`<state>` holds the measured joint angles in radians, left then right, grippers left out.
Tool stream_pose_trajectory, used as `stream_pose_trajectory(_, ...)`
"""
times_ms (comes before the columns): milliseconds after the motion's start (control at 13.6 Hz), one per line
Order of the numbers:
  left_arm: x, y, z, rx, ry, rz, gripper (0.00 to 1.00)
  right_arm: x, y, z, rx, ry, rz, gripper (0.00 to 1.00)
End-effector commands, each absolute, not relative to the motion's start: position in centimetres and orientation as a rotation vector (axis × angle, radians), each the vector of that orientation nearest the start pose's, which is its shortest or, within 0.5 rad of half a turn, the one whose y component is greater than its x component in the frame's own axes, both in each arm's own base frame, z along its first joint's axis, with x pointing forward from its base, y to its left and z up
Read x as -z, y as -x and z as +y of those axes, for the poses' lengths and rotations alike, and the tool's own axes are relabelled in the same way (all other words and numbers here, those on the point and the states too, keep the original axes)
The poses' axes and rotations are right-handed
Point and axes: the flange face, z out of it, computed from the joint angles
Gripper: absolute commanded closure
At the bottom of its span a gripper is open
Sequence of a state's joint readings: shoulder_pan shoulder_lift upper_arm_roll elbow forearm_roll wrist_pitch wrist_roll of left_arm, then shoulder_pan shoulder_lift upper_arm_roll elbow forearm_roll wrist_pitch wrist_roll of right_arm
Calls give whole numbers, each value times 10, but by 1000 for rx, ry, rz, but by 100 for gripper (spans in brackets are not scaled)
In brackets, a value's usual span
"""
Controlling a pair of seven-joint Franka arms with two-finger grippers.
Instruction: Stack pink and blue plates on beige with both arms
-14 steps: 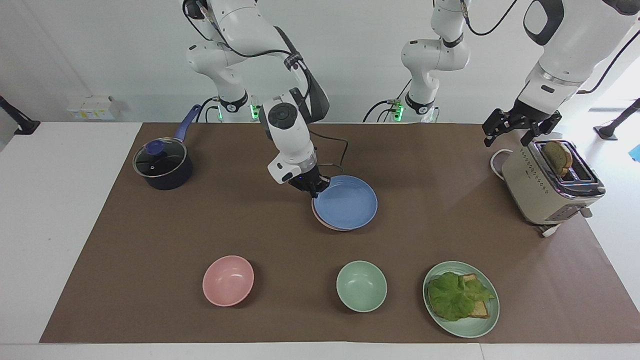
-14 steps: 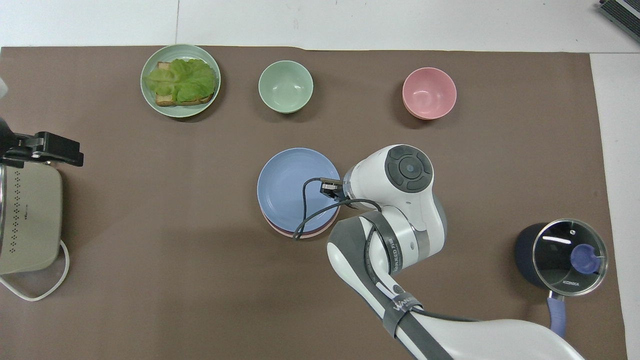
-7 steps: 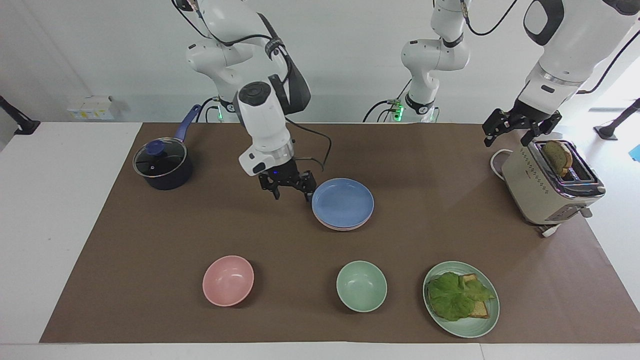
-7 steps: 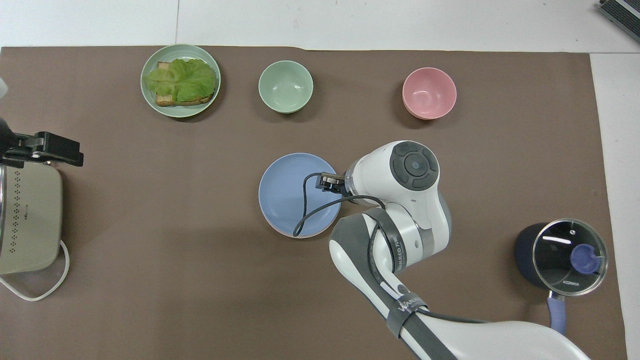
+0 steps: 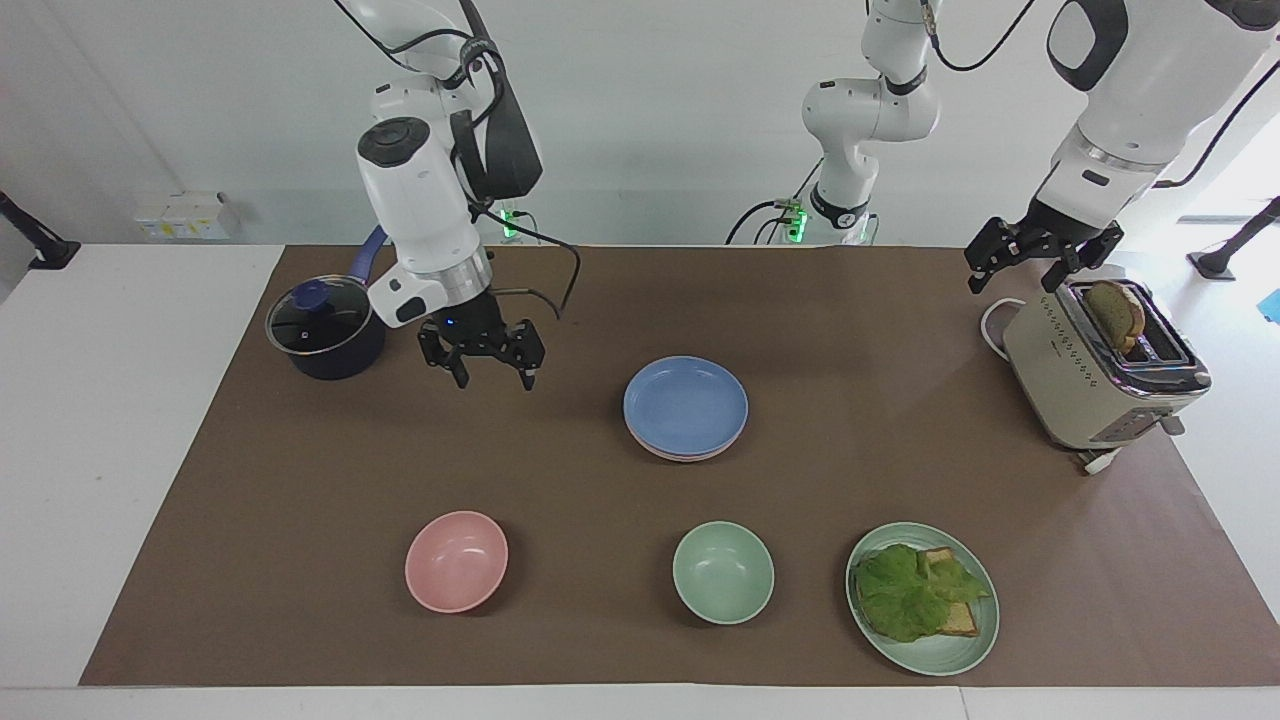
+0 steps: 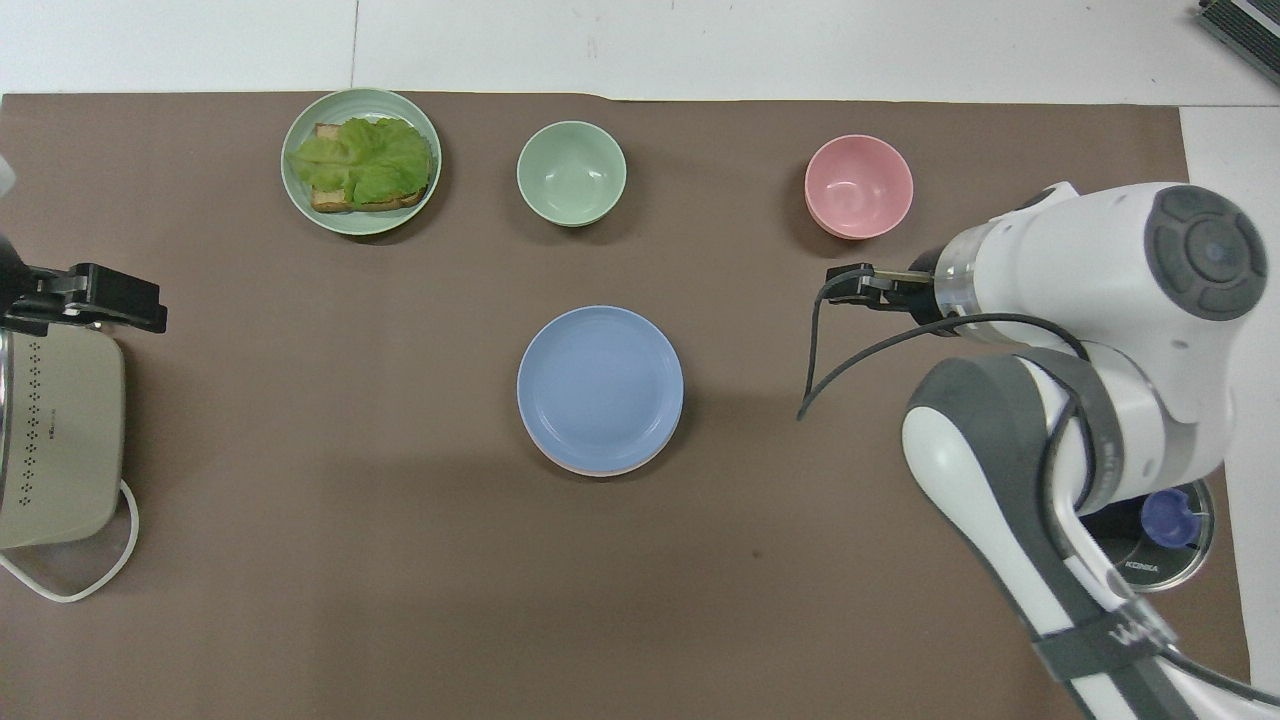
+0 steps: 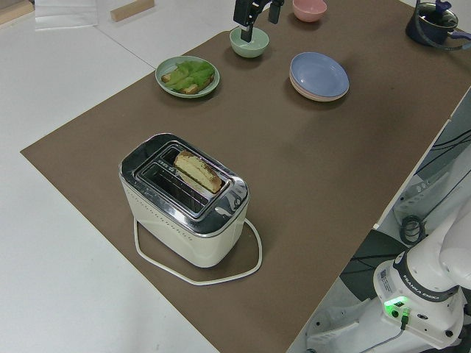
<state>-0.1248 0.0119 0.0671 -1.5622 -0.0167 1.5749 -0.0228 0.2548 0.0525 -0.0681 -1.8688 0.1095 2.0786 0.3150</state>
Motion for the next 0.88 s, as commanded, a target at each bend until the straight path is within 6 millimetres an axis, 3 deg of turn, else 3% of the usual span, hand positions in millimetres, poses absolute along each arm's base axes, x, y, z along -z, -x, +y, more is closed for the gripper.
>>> stream_pose_trajectory(0, -622, -555, -31, -5, 3142, 55, 0, -522, -562, 83, 138, 3020, 239, 0)
stream_pose_trajectory(588, -622, -555, -32, -5, 3142, 58, 0, -536, -542, -36, 22, 3047, 233, 0)
stream_pose_trajectory(809, -622, -555, -32, -5, 3142, 58, 0, -579, -545, -54, 79, 3125, 229, 0)
